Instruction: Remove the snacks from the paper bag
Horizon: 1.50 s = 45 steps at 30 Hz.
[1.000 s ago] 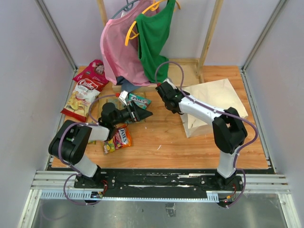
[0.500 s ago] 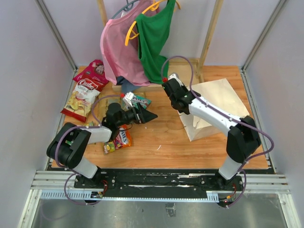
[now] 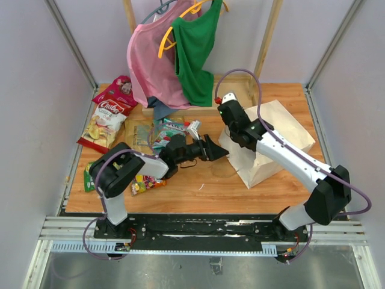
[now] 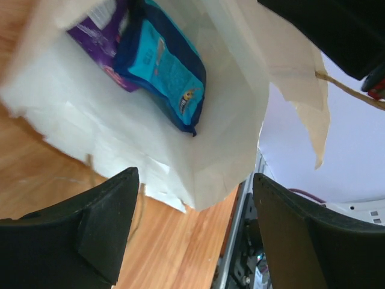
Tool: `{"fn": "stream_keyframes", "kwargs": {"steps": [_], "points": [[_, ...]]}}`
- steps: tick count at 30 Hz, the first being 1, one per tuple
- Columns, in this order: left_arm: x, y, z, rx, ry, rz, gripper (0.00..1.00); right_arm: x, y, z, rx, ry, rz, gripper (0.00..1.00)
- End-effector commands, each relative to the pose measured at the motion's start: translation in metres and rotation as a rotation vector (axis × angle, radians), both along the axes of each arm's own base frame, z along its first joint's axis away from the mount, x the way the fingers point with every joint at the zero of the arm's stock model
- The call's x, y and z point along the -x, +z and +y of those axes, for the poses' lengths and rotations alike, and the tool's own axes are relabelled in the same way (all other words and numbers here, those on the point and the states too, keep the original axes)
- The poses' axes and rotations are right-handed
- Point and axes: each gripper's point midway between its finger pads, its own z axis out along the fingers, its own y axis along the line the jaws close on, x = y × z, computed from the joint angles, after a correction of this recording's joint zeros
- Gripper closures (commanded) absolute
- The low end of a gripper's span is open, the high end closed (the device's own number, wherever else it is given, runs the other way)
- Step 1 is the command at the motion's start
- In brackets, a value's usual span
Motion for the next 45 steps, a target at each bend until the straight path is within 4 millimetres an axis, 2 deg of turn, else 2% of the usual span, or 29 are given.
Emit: {"fn": "stream_keyframes", "kwargs": {"steps": [1, 5, 8, 10, 15, 17, 22, 27, 35, 45], "points": [[0.001, 0.014, -0.041, 0.085, 0.050, -0.002, 0.22, 0.005, -0.008, -0.003, -0.022, -0.016, 0.010, 0.99], [-0.005, 0.002, -0.066, 0.078, 0.113, 0.023, 0.27, 0.005, -0.010, -0.006, -0.027, -0.019, 0.011, 0.99], [-0.022, -0.006, -0.075, 0.061, 0.185, 0.034, 0.28, 0.007, -0.008, -0.009, -0.035, -0.021, 0.006, 0.99], [-0.032, -0.012, -0.080, 0.048, 0.218, 0.048, 0.34, 0.009, -0.006, -0.011, -0.042, -0.021, 0.001, 0.99], [-0.046, -0.039, -0.098, -0.038, 0.283, 0.068, 0.34, 0.012, 0.000, -0.015, -0.062, -0.024, -0.014, 0.99], [-0.048, -0.056, -0.106, -0.097, 0.293, 0.071, 0.35, 0.014, 0.001, -0.016, -0.073, -0.023, -0.019, 0.99], [-0.055, -0.075, -0.128, -0.170, 0.299, 0.070, 0.35, 0.016, 0.003, -0.017, -0.095, -0.023, -0.026, 0.99], [-0.064, -0.090, -0.138, -0.224, 0.313, 0.059, 0.36, 0.018, 0.002, -0.017, -0.115, -0.019, -0.030, 0.99], [-0.075, -0.095, -0.144, -0.220, 0.340, 0.033, 0.44, 0.019, 0.000, -0.017, -0.127, -0.013, -0.026, 0.99], [-0.086, -0.077, -0.151, -0.130, 0.376, 0.007, 0.60, 0.019, -0.006, -0.015, -0.143, -0.009, -0.015, 0.99]]}}
